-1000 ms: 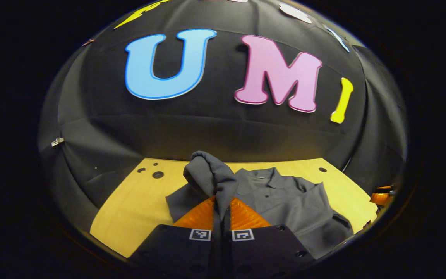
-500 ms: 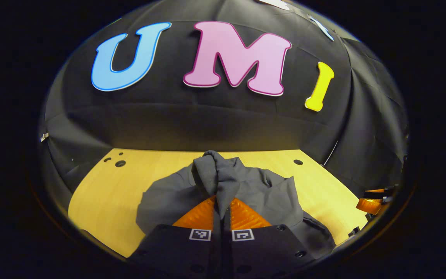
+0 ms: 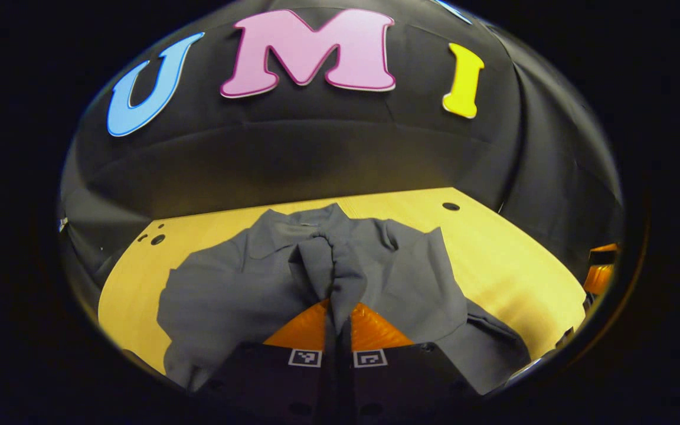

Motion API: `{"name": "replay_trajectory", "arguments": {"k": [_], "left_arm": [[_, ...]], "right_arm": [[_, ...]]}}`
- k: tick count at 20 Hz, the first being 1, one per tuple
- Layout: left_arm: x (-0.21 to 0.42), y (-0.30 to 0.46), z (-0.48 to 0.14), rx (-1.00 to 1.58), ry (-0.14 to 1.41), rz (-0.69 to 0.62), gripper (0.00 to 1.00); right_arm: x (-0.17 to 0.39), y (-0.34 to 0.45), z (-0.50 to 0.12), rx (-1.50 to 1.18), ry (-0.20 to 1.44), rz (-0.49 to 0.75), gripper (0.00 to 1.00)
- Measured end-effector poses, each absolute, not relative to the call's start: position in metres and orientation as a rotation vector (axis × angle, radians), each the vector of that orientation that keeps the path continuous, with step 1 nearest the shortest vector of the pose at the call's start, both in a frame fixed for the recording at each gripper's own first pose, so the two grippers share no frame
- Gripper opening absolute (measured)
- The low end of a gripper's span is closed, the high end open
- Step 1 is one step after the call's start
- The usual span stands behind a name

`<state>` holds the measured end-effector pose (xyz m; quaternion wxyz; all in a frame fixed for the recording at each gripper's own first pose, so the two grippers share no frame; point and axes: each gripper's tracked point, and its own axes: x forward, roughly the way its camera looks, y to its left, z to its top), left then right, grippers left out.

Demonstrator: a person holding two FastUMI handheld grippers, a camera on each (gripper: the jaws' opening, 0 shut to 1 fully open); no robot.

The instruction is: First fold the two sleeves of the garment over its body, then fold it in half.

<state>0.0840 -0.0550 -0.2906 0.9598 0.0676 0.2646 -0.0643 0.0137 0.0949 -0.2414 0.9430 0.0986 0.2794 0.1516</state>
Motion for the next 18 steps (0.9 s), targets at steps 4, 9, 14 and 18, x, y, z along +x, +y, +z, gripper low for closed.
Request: {"name": "replay_trajectory", "arguments": {"k": [4,9,14,18], "left_arm": [[0.083,-0.073,-0.31,0.128,0.567,-0.144,0.09],[0.071,-0.094,-0.311,0.107,0.565,-0.203,0.52],[0.047,-0.116,-0.29,0.096,0.506,-0.322,0.69],[0.011,-0.098,-0.248,0.075,0.441,-0.362,0.8]], "right_arm": [[0.016,0.092,-0.248,0.193,0.577,0.327,0.77],[0.019,0.094,-0.254,0.196,0.581,0.336,0.77],[0.013,0.097,-0.248,0.201,0.574,0.34,0.77],[0.001,0.104,-0.243,0.204,0.577,0.346,0.77]]}}
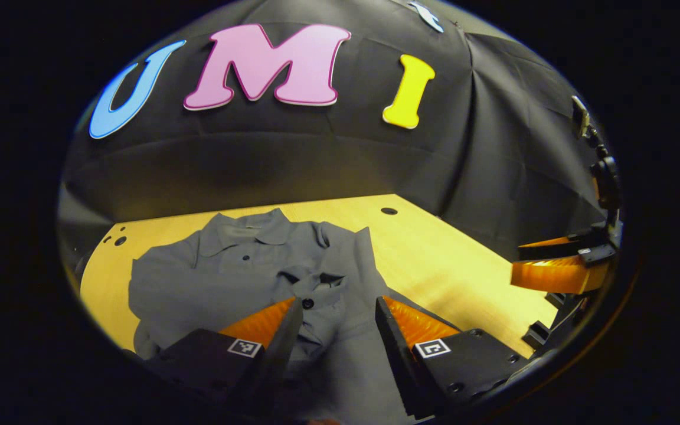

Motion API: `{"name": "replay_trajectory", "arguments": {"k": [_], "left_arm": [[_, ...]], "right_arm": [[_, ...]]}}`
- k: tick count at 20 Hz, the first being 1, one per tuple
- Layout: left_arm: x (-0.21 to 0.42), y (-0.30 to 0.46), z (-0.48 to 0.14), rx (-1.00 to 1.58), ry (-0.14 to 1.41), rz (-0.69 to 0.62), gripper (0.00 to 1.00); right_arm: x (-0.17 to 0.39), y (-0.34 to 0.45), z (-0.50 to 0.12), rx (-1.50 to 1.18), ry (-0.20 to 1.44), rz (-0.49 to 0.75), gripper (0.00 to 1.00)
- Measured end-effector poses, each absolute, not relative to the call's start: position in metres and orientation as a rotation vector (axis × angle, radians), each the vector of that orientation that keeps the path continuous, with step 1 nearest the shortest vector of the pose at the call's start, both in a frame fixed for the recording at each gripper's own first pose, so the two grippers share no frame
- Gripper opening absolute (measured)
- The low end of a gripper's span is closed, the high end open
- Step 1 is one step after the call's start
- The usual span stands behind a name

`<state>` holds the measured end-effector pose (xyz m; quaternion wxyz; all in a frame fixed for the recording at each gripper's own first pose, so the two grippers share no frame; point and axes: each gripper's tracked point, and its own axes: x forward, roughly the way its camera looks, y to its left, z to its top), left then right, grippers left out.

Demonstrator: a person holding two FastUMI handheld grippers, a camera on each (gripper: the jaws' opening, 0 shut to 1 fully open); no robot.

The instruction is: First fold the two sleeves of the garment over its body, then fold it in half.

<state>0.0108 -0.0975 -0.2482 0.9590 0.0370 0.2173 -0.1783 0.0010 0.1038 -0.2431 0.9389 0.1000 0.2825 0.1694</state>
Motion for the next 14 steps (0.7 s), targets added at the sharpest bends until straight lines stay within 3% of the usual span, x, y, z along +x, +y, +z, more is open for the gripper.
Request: {"name": "replay_trajectory", "arguments": {"k": [3,7,8,10,14], "left_arm": [[-0.018,-0.056,-0.221,0.051,0.416,-0.316,0.86],[-0.053,0.02,-0.208,0.074,0.409,-0.208,0.87],[-0.064,0.039,-0.21,0.079,0.42,-0.18,0.87],[-0.086,0.077,-0.219,0.092,0.454,-0.133,0.9],[-0.127,0.139,-0.248,0.125,0.538,-0.057,0.94]], "right_arm": [[-0.019,0.114,-0.241,0.193,0.583,0.37,0.77],[-0.053,0.123,-0.244,0.193,0.616,0.389,0.86],[-0.061,0.123,-0.246,0.184,0.623,0.385,0.84],[-0.074,0.12,-0.252,0.158,0.64,0.374,0.94],[-0.101,0.112,-0.273,0.128,0.699,0.351,0.97]]}}
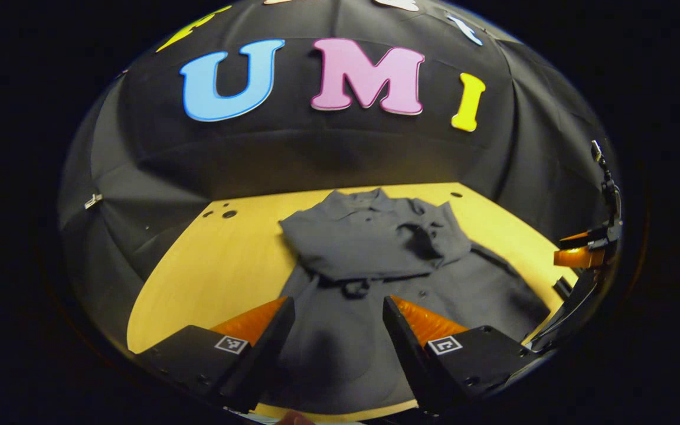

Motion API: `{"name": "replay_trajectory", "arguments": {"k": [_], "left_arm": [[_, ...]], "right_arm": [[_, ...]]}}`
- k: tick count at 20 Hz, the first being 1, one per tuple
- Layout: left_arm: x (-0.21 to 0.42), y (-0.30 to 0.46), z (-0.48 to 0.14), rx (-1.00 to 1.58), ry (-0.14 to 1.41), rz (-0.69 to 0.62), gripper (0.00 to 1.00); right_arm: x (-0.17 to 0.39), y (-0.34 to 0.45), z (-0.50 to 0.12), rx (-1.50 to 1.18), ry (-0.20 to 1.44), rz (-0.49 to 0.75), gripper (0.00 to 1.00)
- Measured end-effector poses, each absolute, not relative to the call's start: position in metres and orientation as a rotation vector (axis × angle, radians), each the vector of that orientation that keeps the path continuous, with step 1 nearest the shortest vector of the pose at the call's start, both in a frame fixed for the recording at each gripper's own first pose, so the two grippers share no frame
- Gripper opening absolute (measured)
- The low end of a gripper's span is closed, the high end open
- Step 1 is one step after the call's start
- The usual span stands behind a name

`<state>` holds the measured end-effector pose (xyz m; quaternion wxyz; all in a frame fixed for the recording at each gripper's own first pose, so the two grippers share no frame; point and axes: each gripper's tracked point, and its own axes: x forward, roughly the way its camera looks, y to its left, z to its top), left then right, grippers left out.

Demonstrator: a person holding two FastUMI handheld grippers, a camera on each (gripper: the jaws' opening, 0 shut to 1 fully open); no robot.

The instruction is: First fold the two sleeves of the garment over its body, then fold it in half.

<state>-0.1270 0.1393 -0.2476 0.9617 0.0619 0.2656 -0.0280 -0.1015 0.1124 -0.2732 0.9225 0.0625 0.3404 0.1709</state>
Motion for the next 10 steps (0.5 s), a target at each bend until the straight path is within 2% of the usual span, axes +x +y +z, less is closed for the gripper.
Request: {"name": "replay_trajectory", "arguments": {"k": [10], "left_arm": [[-0.191,0.214,-0.33,0.172,0.759,0.017,0.94]], "right_arm": [[-0.153,0.118,-0.341,0.113,0.87,0.305,0.98]]}}
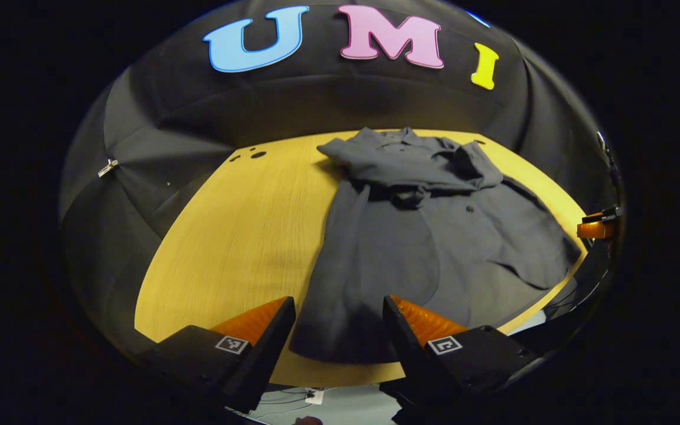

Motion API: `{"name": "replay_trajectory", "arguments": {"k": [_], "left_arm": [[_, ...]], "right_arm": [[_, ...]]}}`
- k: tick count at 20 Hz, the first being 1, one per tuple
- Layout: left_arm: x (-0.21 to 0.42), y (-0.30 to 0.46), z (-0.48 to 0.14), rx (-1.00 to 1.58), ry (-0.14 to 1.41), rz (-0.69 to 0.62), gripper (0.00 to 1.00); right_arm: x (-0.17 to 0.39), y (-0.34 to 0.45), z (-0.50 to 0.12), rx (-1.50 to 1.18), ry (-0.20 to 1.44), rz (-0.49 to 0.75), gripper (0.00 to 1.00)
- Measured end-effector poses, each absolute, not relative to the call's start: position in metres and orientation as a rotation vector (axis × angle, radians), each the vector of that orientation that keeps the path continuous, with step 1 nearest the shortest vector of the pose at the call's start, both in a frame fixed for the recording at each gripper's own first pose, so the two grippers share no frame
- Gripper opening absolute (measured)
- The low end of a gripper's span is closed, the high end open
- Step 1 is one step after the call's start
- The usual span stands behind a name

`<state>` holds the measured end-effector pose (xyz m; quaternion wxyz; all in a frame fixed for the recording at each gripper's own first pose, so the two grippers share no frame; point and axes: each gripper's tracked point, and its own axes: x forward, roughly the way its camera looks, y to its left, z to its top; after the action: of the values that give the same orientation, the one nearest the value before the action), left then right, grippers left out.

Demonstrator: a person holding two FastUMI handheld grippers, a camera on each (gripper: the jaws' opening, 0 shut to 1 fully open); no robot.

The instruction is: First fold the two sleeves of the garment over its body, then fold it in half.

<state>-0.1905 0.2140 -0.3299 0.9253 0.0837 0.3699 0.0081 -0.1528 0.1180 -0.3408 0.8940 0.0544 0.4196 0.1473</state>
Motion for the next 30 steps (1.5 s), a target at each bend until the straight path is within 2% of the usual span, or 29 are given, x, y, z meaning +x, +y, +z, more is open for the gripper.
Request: {"name": "replay_trajectory", "arguments": {"k": [7,10,11,12,13,15,16,17,21,26,27,30], "left_arm": [[-0.183,0.214,-0.358,0.174,0.842,-0.014,0.95],[-0.179,0.209,-0.363,0.098,0.866,-0.009,0.96],[-0.179,0.202,-0.361,0.092,0.863,-0.018,0.94],[-0.179,0.19,-0.363,0.124,0.872,-0.071,0.85],[-0.179,0.173,-0.363,0.176,0.856,-0.138,0.63],[-0.174,0.164,-0.364,0.312,0.851,-0.167,0.18],[-0.173,0.166,-0.364,0.346,0.859,-0.163,0.17],[-0.171,0.166,-0.364,0.333,0.871,-0.142,0.06],[-0.172,0.174,-0.357,0.151,0.917,-0.102,0.06],[-0.167,0.177,-0.311,0.055,0.852,-0.091,0.05],[-0.163,0.176,-0.302,0.039,0.835,-0.093,0.02],[-0.147,0.168,-0.27,-0.008,0.773,-0.1,0.05]], "right_arm": [[-0.162,0.144,-0.37,0.053,0.928,0.348,0.98],[-0.154,0.152,-0.372,0.036,0.928,0.353,1.0],[-0.157,0.153,-0.368,0.041,0.916,0.357,0.98],[-0.16,0.16,-0.369,0.033,0.921,0.374,0.87],[-0.158,0.174,-0.367,0.029,0.908,0.407,0.77],[-0.158,0.188,-0.364,-0.021,0.893,0.441,0.3],[-0.154,0.195,-0.363,-0.054,0.884,0.462,0.06],[-0.154,0.196,-0.363,-0.056,0.884,0.472,0.06],[-0.148,0.199,-0.345,0.035,0.858,0.461,0.05],[-0.13,0.186,-0.304,0.123,0.774,0.414,0.05],[-0.127,0.184,-0.296,0.138,0.755,0.404,0.05],[-0.111,0.182,-0.269,0.171,0.695,0.379,0.05]]}}
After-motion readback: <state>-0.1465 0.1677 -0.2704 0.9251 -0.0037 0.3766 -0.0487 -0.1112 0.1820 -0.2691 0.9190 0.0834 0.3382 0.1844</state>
